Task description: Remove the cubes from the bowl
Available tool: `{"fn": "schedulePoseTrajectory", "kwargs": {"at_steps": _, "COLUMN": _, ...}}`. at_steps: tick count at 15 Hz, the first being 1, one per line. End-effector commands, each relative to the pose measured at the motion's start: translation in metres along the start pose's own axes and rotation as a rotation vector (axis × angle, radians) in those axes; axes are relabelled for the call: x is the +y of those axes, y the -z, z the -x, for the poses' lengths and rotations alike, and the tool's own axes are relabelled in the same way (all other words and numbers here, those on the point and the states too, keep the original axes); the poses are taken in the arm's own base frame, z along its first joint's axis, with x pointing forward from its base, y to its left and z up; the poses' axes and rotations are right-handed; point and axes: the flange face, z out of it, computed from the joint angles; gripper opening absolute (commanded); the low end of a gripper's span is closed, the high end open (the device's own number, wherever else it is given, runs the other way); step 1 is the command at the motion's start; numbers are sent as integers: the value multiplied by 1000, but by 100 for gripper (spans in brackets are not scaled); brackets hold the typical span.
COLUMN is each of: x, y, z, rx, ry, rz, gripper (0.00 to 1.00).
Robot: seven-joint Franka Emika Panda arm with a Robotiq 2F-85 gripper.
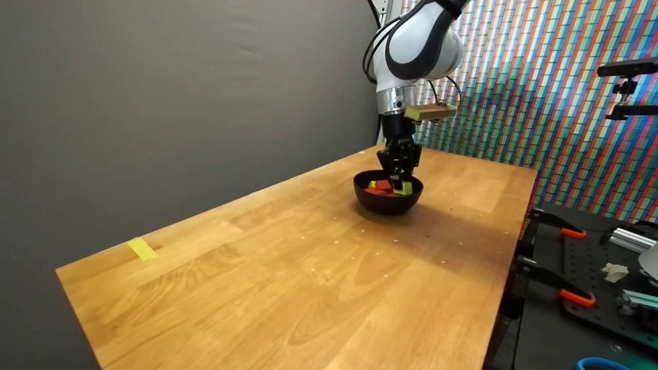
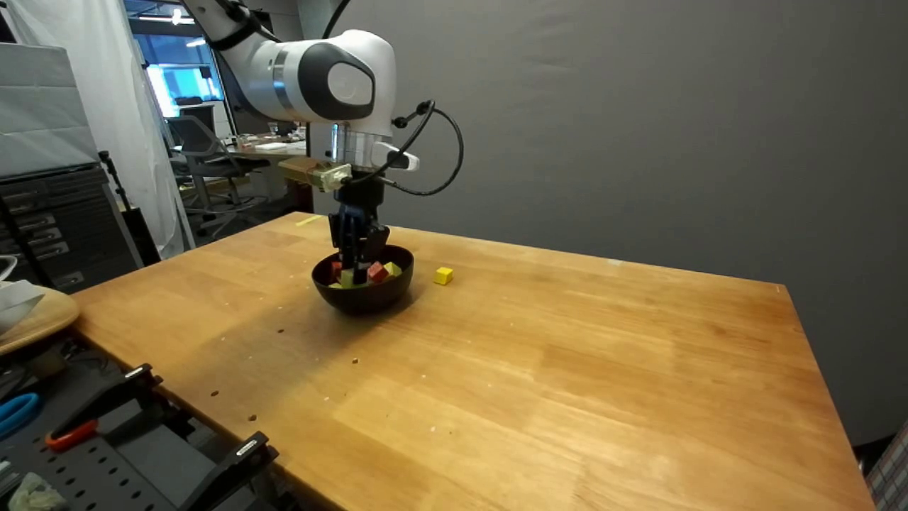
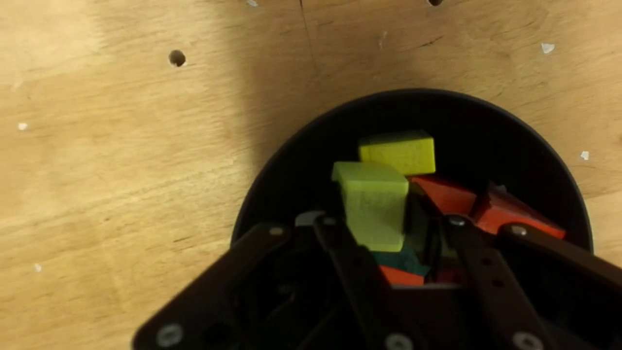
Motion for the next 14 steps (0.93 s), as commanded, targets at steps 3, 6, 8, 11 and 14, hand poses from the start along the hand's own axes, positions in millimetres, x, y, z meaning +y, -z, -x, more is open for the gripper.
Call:
{"fn": "schedulePoseTrajectory", "kwargs": {"at_steps": 3, "x": -16, "y": 33, "z": -4, "rx": 17, "ry": -25, "rz": -102, "gripper": 18}}
{"fn": "schedulePoseTrajectory", "kwargs": {"at_steps": 6, "x": -60, "y": 69, "z": 14, "rx": 145, "ry": 52, "rz": -127, "gripper": 18}}
{"fn": "schedulePoseTrajectory", "kwargs": {"at_steps": 8, "x": -105, "y": 82, "z": 27, "rx": 215, "ry": 141, "rz": -111, "gripper": 18}}
{"fn": "schedulePoseTrajectory", "kwargs": {"at_steps": 11, "x": -175, "y": 74, "z": 38, "rx": 229, "ry": 271, "rz": -121, "gripper": 18}}
{"fn": "schedulePoseTrajectory", "kwargs": {"at_steps": 14, "x": -219, "y": 40, "z": 33, "rx": 219, "ry": 315, "rz": -124, "gripper": 18}}
